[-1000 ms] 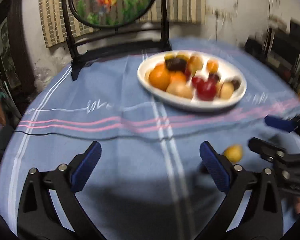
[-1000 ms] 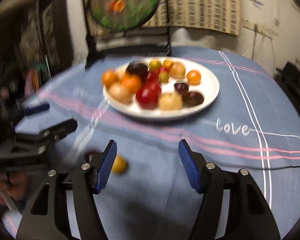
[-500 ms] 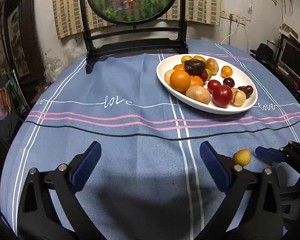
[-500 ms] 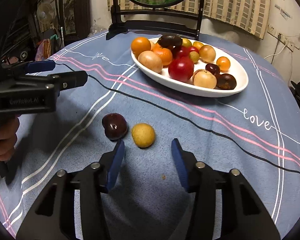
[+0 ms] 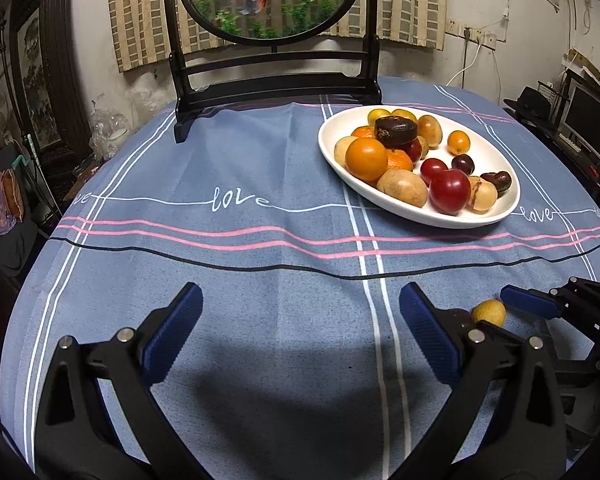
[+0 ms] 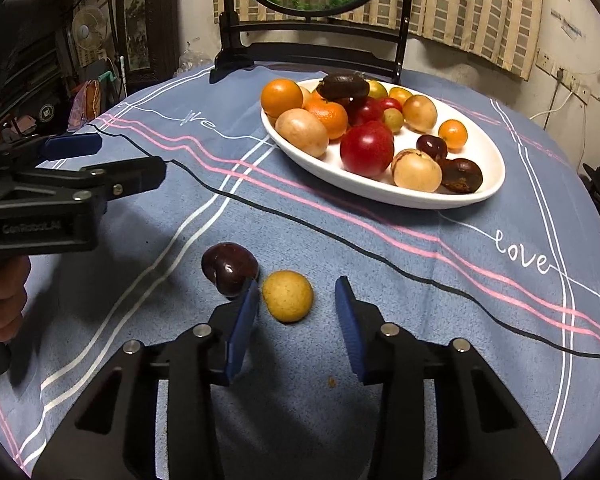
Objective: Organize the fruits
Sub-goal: 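Grasp the dark plum with the left tool while the right tool grasps the yellow fruit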
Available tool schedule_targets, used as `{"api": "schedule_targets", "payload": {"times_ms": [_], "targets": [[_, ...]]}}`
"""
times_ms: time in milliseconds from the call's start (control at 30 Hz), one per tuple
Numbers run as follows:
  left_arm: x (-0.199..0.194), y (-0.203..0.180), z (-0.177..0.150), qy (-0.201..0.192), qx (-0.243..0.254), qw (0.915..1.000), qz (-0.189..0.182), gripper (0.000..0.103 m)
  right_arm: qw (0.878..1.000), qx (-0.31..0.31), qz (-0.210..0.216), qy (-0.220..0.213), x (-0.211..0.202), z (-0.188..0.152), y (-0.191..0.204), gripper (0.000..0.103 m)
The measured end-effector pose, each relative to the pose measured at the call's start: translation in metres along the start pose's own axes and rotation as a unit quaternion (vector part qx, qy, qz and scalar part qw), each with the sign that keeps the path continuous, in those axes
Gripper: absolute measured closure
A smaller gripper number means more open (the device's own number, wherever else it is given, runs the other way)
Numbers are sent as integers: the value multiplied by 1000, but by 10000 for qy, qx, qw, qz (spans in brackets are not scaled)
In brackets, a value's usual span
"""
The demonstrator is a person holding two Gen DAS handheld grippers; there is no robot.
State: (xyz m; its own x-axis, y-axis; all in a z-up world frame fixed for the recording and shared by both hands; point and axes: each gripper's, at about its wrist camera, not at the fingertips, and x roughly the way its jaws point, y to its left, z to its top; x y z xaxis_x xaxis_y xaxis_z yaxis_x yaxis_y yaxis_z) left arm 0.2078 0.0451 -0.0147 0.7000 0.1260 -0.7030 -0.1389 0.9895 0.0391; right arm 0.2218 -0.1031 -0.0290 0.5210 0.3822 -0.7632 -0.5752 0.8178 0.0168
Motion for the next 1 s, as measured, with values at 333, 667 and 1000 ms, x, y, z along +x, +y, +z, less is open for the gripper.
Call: {"api": "schedule_targets", "payload": {"times_ms": [333, 667, 1000], "targets": [[0, 1, 0, -1, -20, 10000, 0, 3, 9999, -36, 39, 129, 7, 1, 3, 72], [-2, -6, -4, -38, 24, 9997, -247, 3, 9987, 485, 53, -137, -12, 4, -14, 77], [-2, -45, -18, 83, 713, 9921, -1031, 4, 9943, 988, -181, -363, -35, 4, -38, 77]]}}
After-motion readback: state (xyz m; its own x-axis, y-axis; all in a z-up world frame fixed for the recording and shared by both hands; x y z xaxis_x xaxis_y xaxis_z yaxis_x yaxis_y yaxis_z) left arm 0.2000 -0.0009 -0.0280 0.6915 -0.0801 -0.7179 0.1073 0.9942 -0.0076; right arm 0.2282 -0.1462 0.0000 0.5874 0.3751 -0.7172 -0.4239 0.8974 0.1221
